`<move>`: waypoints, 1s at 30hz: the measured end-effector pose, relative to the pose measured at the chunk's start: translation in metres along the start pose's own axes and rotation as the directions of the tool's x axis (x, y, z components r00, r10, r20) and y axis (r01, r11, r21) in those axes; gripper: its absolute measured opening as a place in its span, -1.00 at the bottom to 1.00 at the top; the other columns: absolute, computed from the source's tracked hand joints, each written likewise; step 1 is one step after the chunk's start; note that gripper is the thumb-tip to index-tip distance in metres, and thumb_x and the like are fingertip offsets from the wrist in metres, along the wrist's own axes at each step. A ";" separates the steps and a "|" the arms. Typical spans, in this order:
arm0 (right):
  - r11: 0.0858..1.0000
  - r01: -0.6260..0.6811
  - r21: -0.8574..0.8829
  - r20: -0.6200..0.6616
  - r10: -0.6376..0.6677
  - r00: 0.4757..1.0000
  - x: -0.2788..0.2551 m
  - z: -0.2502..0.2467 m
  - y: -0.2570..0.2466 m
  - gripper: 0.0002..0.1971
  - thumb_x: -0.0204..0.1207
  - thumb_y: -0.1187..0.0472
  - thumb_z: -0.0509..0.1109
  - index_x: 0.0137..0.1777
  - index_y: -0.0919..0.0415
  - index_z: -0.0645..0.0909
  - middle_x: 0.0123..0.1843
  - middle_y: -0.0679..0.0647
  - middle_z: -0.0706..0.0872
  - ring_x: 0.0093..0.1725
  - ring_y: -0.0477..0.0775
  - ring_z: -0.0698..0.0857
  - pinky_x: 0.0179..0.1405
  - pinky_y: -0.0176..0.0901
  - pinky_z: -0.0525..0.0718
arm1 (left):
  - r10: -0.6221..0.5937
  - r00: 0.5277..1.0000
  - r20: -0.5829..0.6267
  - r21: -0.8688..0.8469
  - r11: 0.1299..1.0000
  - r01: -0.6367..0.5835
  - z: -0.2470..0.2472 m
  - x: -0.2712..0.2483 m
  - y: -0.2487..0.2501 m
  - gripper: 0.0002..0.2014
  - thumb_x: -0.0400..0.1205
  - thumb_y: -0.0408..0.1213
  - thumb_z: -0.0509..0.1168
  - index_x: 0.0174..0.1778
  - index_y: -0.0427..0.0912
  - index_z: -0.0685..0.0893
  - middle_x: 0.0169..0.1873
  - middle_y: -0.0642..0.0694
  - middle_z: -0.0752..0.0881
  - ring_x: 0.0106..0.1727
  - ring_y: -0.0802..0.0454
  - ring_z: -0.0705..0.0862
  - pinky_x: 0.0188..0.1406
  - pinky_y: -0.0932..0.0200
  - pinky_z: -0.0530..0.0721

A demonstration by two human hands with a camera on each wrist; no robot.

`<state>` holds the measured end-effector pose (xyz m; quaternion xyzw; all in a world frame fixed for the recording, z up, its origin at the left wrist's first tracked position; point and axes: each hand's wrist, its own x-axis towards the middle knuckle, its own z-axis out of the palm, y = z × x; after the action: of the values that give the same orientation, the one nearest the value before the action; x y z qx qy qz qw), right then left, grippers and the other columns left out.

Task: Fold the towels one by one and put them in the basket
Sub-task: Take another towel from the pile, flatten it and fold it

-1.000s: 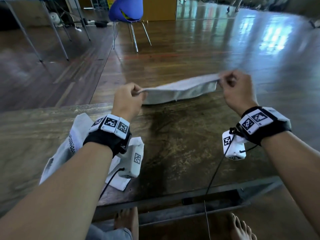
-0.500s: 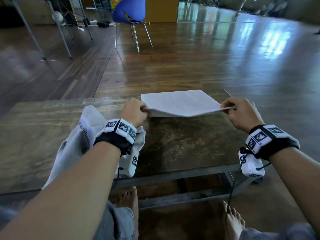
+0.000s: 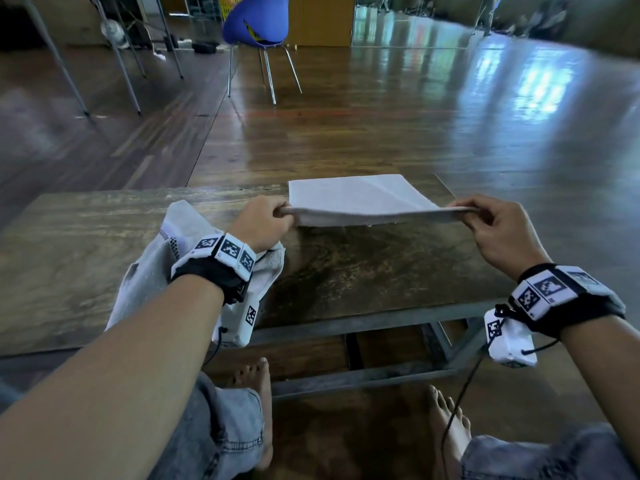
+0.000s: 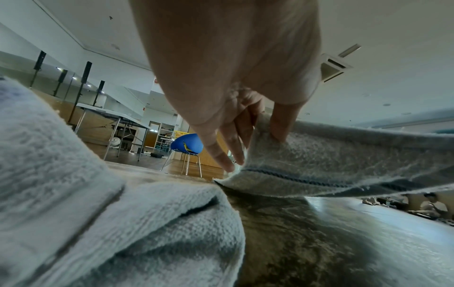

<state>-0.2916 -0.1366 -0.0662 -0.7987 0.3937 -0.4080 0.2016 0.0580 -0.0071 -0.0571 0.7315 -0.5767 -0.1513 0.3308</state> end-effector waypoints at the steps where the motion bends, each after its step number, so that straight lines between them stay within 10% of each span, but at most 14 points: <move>1: 1.000 0.002 0.008 0.002 -0.002 1.000 -0.002 0.001 0.001 -0.78 0.61 0.32 0.44 -0.01 -0.07 0.78 -0.13 -0.23 0.82 -0.13 -0.23 0.76 -0.09 -0.49 0.64 | -0.005 1.000 0.006 0.001 1.000 0.005 -0.001 -0.001 0.001 -0.81 0.62 -0.34 0.32 -0.24 -0.40 0.60 -0.49 -0.05 0.50 -0.48 0.07 0.37 -0.44 0.15 0.30; 11: 0.994 -0.041 -0.102 0.245 0.065 0.967 -0.005 -0.006 -0.002 -0.83 0.65 0.25 0.40 -0.15 0.01 0.70 -0.38 -0.14 0.70 -0.45 -0.18 0.56 -0.42 -0.36 0.49 | -0.137 0.954 0.266 0.104 0.988 0.113 -0.007 -0.006 0.002 -0.76 0.63 -0.34 0.31 -0.37 -0.29 0.58 -0.43 -0.16 0.60 -0.33 -0.08 0.60 -0.20 -0.05 0.64; 14: 0.986 -0.070 -0.154 0.446 0.133 0.885 -0.008 -0.016 -0.010 -0.80 0.62 0.26 0.45 -0.20 -0.01 0.74 -0.31 -0.12 0.76 -0.32 -0.23 0.65 -0.20 -0.21 0.56 | -0.226 0.867 0.445 0.024 0.970 0.241 -0.009 -0.011 0.008 -0.82 0.62 -0.41 0.36 -0.30 -0.36 0.68 -0.35 -0.25 0.71 -0.24 -0.27 0.77 -0.05 -0.10 0.79; 18: 0.982 -0.126 -0.140 0.409 0.173 0.896 -0.012 -0.022 -0.015 -0.85 0.64 0.25 0.43 -0.17 0.13 0.74 -0.28 0.08 0.76 -0.32 -0.02 0.65 -0.19 -0.07 0.57 | -0.260 0.727 0.635 -0.025 0.934 0.356 -0.016 -0.017 0.012 -0.80 0.63 -0.45 0.34 0.04 -0.57 0.70 -0.11 -0.54 0.77 -0.22 -0.45 0.80 -0.16 -0.14 0.81; 26: 0.966 -0.118 -0.228 0.339 0.192 0.921 -0.023 -0.001 0.007 -0.89 0.67 0.19 0.38 -0.10 0.08 0.68 -0.20 0.04 0.77 -0.18 0.09 0.72 -0.10 0.04 0.66 | -0.145 0.942 0.303 0.121 0.986 0.113 0.001 -0.005 0.003 -0.77 0.63 -0.28 0.36 -0.26 -0.34 0.76 -0.38 -0.15 0.76 -0.42 -0.01 0.74 -0.27 0.10 0.71; 30: 0.966 -0.077 -0.245 0.458 0.185 0.869 -0.031 0.017 0.012 -0.84 0.67 0.19 0.37 -0.15 0.00 0.67 -0.26 -0.03 0.74 -0.25 0.01 0.67 -0.29 -0.17 0.54 | -0.043 0.943 0.331 0.264 0.963 -0.048 0.015 -0.005 0.004 -0.77 0.59 -0.28 0.38 -0.24 -0.42 0.73 -0.42 -0.24 0.65 -0.36 -0.03 0.54 -0.26 0.10 0.50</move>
<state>-0.2945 -0.1192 -0.0996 -0.8630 0.4279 -0.1381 0.2303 0.0443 -0.0073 -0.0660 0.7325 -0.6405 -0.1931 0.1263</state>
